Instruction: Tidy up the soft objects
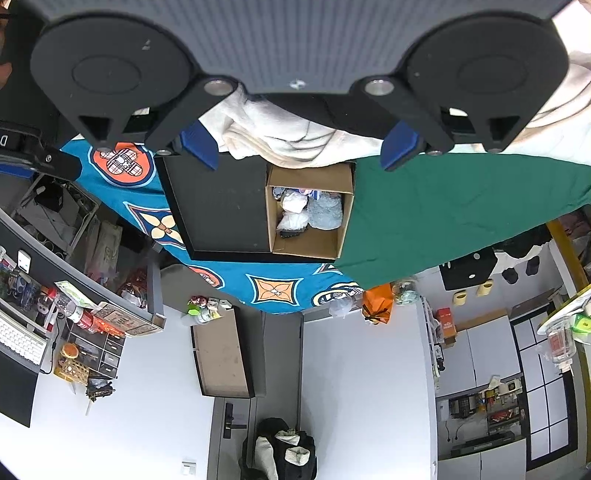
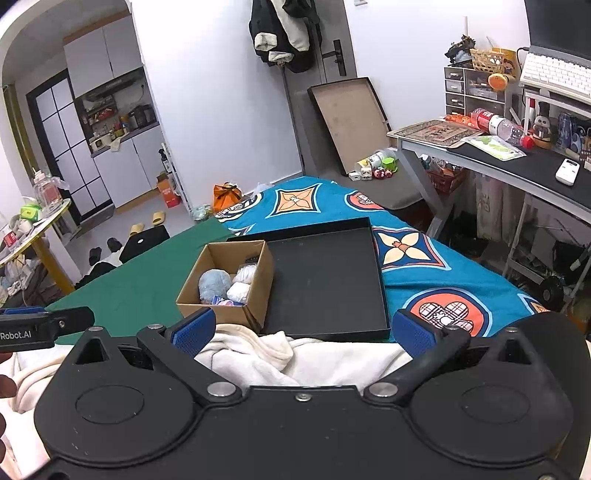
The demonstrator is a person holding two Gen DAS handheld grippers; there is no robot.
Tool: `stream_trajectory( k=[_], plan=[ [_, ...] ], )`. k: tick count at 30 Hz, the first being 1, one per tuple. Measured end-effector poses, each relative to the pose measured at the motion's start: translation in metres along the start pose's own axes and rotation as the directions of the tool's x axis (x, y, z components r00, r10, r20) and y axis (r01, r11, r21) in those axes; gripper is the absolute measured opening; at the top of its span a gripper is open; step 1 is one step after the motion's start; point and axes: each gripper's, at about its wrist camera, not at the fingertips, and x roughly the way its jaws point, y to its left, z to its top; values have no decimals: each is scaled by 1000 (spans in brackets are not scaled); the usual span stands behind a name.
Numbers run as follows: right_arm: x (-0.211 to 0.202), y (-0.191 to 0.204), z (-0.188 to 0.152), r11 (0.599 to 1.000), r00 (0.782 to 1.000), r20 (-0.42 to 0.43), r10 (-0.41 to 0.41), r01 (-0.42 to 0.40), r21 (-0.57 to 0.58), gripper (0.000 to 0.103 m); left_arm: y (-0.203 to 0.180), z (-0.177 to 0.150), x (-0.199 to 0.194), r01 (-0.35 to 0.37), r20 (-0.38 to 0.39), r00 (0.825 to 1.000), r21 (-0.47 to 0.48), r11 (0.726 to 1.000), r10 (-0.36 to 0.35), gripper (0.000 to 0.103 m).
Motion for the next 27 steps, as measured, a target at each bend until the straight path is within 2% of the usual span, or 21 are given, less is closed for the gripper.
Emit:
stream_trajectory(
  k=[27],
  plan=[
    [3,4,-2,1000,1000,-18,-8,8,-18,103,-1,-3,3,0,-10,1000,1,1000,0,94]
  ],
)
